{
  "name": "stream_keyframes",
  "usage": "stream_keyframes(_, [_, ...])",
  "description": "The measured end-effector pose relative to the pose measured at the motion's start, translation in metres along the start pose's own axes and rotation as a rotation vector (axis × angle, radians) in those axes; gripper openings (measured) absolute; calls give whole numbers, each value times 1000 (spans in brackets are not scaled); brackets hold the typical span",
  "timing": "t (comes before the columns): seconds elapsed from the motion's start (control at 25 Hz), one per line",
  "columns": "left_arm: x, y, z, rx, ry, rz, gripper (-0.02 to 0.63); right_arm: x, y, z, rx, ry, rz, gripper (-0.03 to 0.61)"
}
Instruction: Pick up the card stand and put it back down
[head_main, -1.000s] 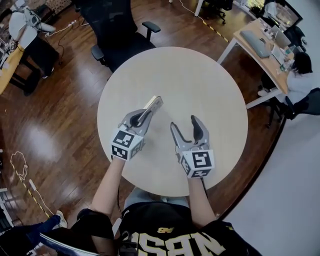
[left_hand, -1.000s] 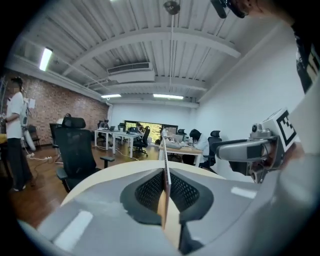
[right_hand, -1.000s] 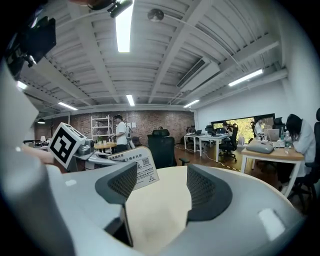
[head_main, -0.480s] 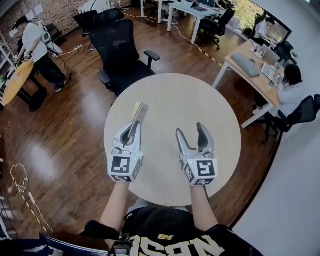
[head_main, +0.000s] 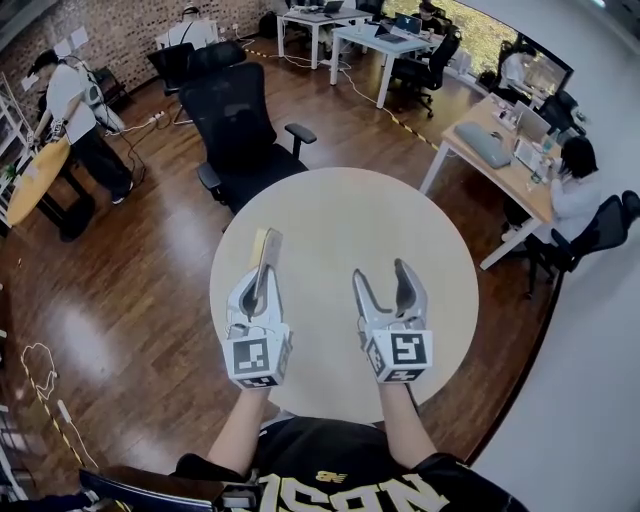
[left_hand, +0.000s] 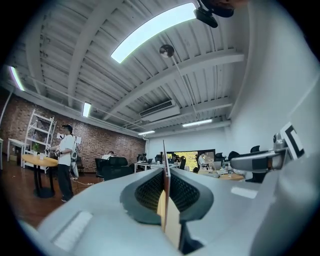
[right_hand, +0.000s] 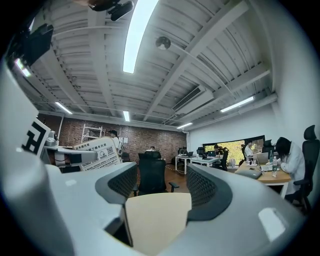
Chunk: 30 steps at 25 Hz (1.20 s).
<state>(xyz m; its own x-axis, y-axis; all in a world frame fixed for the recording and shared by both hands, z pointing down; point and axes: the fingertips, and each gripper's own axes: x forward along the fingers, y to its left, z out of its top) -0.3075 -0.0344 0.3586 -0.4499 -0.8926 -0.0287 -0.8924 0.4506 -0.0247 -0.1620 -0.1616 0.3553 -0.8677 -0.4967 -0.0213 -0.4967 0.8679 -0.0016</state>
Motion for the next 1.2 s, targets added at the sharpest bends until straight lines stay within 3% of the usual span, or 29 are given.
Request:
stream_keyframes(0.12, [2,-3,3,26,-3,-1,15,1,2,1,-1,0,7,309])
stream_keyframes(0.32, [9,-9,13,-44,-51,6,15,3,-2,-1,-8,3,7,310])
stream_keyframes(0.68, [21,-16,1,-52,-25,-65,15,5,-10,-9,-9,23,-9,309])
stream_keyframes(0.96, [48,-63,-28,17,54,-312,15,-24,-46,-17,9,28,-112,310])
stream_keyframes(1.2, [76,-138,-42,50,118,-553,15,-73,-95,-26,30,45,-236,310])
